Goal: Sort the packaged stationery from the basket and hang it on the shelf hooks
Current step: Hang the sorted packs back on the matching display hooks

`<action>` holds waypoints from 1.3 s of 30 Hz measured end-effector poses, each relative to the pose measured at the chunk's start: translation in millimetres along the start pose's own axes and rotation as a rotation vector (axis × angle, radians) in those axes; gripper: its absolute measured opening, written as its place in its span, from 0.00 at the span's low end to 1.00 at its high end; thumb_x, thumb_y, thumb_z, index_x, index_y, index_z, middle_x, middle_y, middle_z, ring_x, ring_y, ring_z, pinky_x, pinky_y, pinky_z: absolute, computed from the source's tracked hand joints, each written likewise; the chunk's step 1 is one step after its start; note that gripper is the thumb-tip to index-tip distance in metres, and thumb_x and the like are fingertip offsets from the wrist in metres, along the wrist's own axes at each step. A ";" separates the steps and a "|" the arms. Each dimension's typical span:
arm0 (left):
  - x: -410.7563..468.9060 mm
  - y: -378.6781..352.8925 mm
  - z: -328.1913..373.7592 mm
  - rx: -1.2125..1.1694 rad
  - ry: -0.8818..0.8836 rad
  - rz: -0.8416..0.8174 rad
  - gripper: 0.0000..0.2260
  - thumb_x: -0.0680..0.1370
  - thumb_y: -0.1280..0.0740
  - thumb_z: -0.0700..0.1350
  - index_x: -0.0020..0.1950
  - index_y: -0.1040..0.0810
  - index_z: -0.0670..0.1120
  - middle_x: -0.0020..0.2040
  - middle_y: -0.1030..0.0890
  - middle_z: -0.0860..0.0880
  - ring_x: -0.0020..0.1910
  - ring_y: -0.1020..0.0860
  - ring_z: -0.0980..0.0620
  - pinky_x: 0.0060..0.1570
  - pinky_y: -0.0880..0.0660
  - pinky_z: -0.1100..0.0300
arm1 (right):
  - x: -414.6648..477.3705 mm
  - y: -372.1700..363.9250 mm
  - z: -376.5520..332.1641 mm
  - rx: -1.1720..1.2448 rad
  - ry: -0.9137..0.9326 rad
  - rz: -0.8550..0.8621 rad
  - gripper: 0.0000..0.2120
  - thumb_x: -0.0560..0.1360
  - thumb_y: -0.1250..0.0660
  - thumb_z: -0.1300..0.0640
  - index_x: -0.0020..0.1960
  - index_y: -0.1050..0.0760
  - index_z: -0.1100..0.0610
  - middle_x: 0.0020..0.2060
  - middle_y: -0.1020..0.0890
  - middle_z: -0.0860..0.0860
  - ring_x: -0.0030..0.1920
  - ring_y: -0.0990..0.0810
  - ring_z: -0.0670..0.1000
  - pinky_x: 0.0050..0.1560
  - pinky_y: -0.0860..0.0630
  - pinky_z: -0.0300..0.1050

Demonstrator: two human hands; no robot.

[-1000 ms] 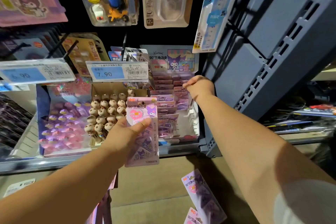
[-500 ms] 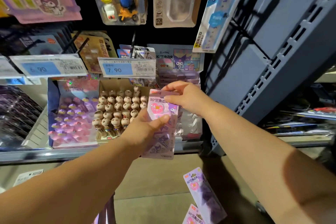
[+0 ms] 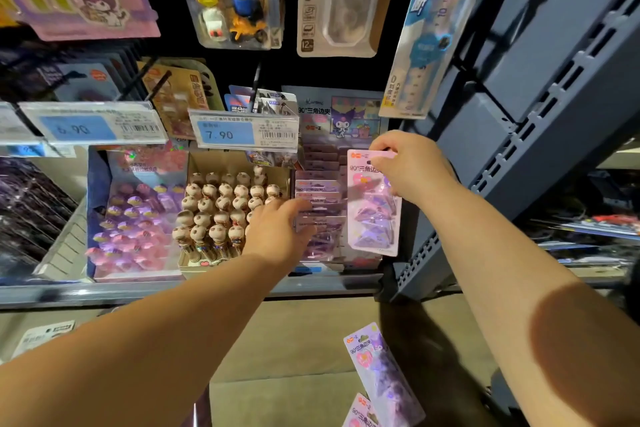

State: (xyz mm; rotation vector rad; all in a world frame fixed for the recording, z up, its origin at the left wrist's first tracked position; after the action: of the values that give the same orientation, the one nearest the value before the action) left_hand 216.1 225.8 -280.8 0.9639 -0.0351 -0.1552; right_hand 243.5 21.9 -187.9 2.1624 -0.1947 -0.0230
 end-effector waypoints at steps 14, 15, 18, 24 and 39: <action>2.7 -14.4 5.2 0.277 -0.239 -0.089 0.20 0.82 0.40 0.49 0.74 0.32 0.55 0.75 0.36 0.51 0.71 0.37 0.45 0.71 0.39 0.53 | 5.5 -30.6 34.5 0.125 -0.057 0.068 0.12 0.81 0.39 0.56 0.59 0.20 0.55 0.56 0.19 0.50 0.54 0.25 0.49 0.52 0.34 0.37; 2.6 -14.8 4.1 0.279 -0.249 -0.082 0.20 0.82 0.40 0.49 0.74 0.32 0.55 0.75 0.36 0.51 0.71 0.36 0.45 0.71 0.39 0.53 | 7.6 -30.9 34.4 0.124 -0.050 0.078 0.12 0.81 0.39 0.56 0.60 0.20 0.55 0.57 0.19 0.50 0.56 0.24 0.50 0.53 0.35 0.36; 1.1 -16.8 0.5 0.296 -0.263 -0.076 0.20 0.82 0.40 0.49 0.75 0.33 0.54 0.76 0.36 0.50 0.71 0.36 0.46 0.71 0.39 0.53 | 15.8 -35.0 34.4 0.080 -0.040 0.065 0.13 0.81 0.40 0.56 0.61 0.21 0.56 0.58 0.20 0.52 0.57 0.24 0.51 0.52 0.35 0.36; 1.0 -18.8 -2.4 0.331 -0.246 -0.106 0.22 0.82 0.40 0.53 0.76 0.37 0.57 0.77 0.39 0.52 0.72 0.38 0.45 0.71 0.38 0.51 | 30.6 -49.4 43.0 0.042 -0.113 -0.011 0.13 0.81 0.41 0.55 0.57 0.21 0.61 0.53 0.20 0.58 0.49 0.25 0.54 0.44 0.35 0.40; 1.1 -22.4 -8.4 0.355 -0.226 -0.103 0.22 0.82 0.41 0.55 0.76 0.39 0.60 0.78 0.40 0.53 0.73 0.40 0.45 0.71 0.37 0.48 | 41.0 -55.5 45.1 0.077 -0.217 -0.054 0.11 0.82 0.42 0.52 0.57 0.22 0.51 0.48 0.21 0.53 0.40 0.26 0.50 0.39 0.31 0.38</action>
State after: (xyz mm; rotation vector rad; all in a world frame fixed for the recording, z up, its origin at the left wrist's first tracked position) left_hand 215.4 220.0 -304.0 1.2991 -0.2268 -0.3609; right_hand 287.2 9.5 -256.7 2.2398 -0.2647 -0.2860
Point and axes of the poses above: each hand's wrist, its own x-axis towards the middle knuckle, its own y-axis out of the back of the hand, z = x × y, the point moved 8 cm from there along x, towards the middle knuckle
